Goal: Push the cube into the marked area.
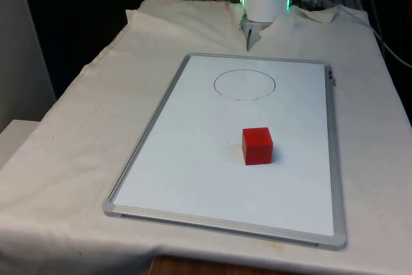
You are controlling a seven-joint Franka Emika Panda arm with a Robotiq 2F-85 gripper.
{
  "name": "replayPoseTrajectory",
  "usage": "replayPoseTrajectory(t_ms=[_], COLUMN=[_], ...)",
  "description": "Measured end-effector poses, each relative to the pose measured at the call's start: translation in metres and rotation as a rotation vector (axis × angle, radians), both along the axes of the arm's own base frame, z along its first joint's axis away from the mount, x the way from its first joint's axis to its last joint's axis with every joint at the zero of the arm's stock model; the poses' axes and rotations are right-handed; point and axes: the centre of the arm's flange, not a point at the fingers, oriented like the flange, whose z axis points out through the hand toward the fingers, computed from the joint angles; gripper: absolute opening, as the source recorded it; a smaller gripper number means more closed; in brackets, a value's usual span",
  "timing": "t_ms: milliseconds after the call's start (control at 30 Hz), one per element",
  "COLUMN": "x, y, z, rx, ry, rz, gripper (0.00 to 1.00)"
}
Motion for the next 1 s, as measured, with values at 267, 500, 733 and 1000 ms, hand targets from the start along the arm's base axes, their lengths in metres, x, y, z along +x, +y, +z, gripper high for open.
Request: replayPoseTrajectory(t_ms=[267, 500, 733, 1000], x=[0.022, 0.048, 0.071, 0.097], y=[0.017, 0.030, 0.040, 0.047], z=[-0.009, -0.026, -0.048, -0.070], rx=[0.002, 0.004, 0.008, 0.009], ry=[-0.009, -0.022, -0.033, -0.051], rz=[0.009, 0.017, 0.023, 0.028], gripper=[0.00, 0.00, 0.00, 0.00])
